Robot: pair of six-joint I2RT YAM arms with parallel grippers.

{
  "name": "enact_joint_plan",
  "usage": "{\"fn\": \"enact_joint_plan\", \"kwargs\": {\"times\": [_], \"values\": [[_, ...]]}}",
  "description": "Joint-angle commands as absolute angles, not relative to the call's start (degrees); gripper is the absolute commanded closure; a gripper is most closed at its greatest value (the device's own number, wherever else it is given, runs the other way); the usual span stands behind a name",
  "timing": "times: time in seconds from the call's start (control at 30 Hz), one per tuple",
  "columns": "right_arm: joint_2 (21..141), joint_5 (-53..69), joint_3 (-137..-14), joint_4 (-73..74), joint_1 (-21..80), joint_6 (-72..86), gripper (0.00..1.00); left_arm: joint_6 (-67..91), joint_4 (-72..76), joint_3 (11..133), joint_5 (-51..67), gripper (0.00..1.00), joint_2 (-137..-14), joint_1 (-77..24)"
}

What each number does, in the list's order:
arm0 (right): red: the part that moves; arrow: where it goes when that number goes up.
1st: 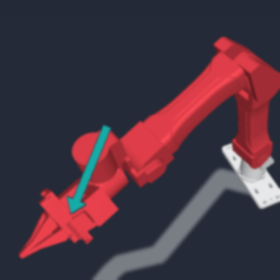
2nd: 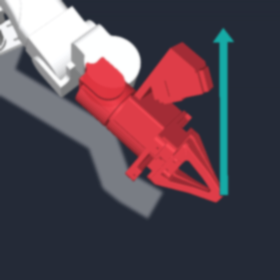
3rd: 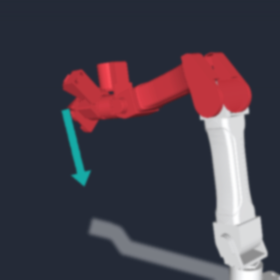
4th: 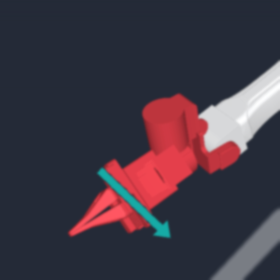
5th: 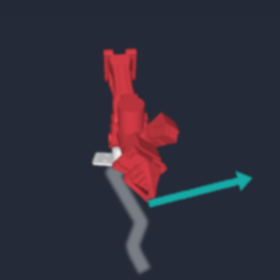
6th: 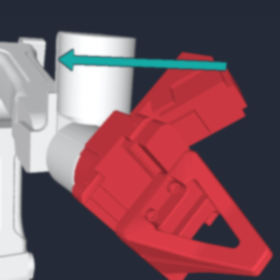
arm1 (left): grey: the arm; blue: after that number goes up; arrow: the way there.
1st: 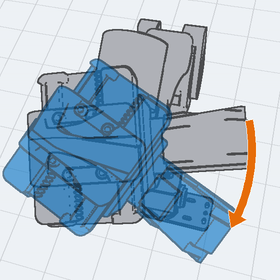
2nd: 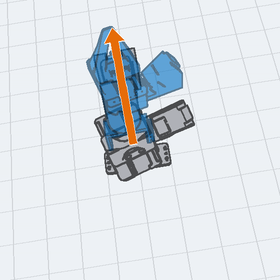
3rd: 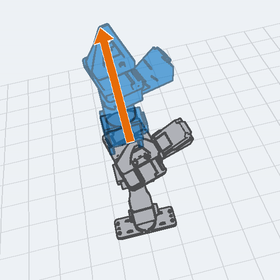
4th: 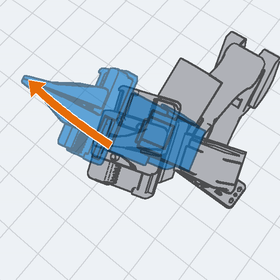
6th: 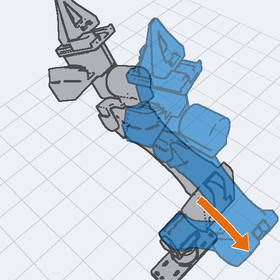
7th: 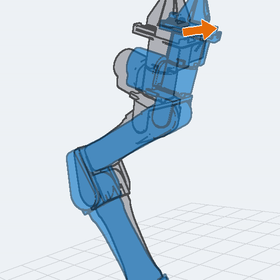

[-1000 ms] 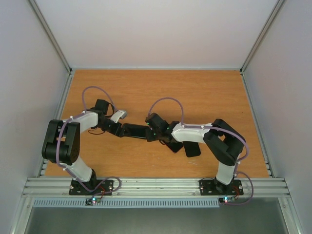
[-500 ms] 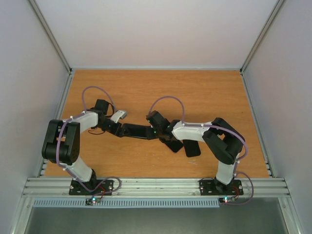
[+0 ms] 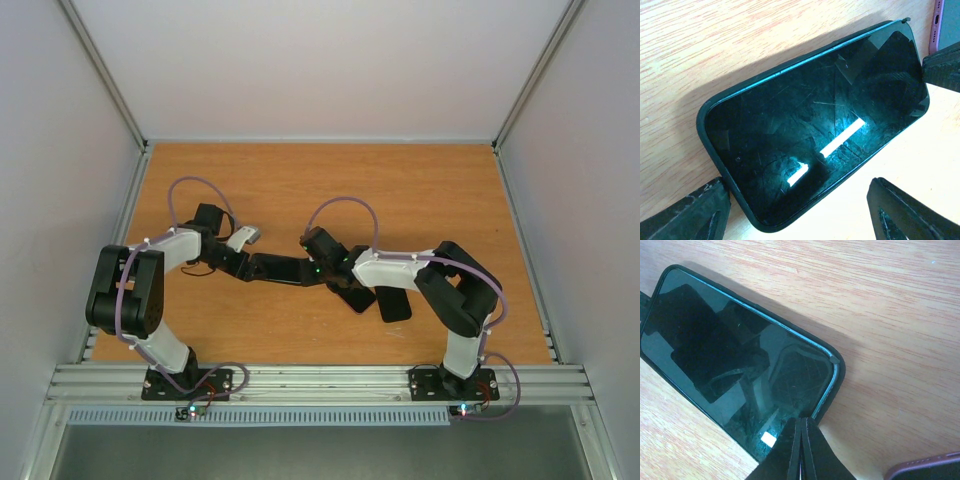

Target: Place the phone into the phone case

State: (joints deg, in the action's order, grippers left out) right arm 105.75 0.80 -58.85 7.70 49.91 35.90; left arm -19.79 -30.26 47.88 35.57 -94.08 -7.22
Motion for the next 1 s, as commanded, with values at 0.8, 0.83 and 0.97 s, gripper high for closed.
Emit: {"fn": "enact_joint_plan", "kwargs": {"times": [0.8, 0.83, 0.97], "values": [[116.7, 5.0, -57.6, 6.3, 54.4, 36.8, 0.99, -20.7, -30.1, 47.5, 39.3, 0.25, -92.5, -8.0], [116.8, 5.0, -57.6, 6.4, 54.4, 36.8, 0.99, -20.7, -30.0, 47.5, 39.3, 0.25, -92.5, -7.9], [117.6, 5.2, -57.9, 6.5, 54.4, 36.7, 0.99, -20.7, -30.0, 47.5, 39.2, 0.25, -92.6, -7.9]]}}
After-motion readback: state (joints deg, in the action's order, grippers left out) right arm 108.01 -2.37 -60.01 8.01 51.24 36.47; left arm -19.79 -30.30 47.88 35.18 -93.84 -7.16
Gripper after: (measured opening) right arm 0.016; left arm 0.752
